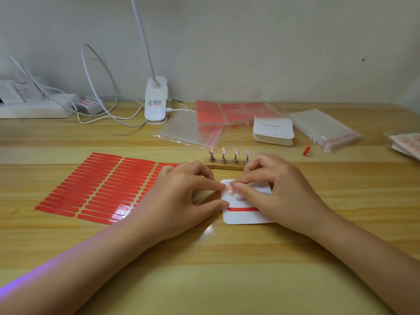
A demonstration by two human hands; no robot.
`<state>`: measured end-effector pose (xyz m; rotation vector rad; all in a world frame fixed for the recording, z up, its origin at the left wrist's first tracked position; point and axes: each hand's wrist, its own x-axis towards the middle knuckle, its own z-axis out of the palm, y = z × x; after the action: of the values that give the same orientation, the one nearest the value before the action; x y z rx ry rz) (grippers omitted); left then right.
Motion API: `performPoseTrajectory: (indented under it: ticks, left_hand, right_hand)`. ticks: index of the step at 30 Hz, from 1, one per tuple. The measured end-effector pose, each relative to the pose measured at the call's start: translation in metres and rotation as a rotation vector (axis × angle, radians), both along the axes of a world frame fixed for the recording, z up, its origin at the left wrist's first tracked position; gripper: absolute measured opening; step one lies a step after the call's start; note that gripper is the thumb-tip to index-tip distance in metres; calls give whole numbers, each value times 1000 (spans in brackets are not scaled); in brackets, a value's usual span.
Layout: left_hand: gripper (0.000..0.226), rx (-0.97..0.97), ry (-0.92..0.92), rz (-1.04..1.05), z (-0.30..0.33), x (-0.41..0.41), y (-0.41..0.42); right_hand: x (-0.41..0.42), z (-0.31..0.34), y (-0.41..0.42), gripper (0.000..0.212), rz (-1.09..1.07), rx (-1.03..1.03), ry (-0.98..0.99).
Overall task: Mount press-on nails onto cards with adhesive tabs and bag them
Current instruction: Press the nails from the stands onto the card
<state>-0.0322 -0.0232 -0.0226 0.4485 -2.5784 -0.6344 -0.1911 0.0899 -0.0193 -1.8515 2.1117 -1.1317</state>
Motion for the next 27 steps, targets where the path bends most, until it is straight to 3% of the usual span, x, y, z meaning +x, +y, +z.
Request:
performPoseTrajectory:
  ticks: [11,16,27]
  left_hand:
    - [37,10,-11,0,1,-1,0]
    - [38,-22,-35,15,1,0,0]
    - [31,-77,-105,-36,12,-3,-1]
  right_hand:
    - [3,1,3,9,6,29,212]
    - [7,7,4,21,-16,57,283]
    - [9,12,9,17,9,61,423]
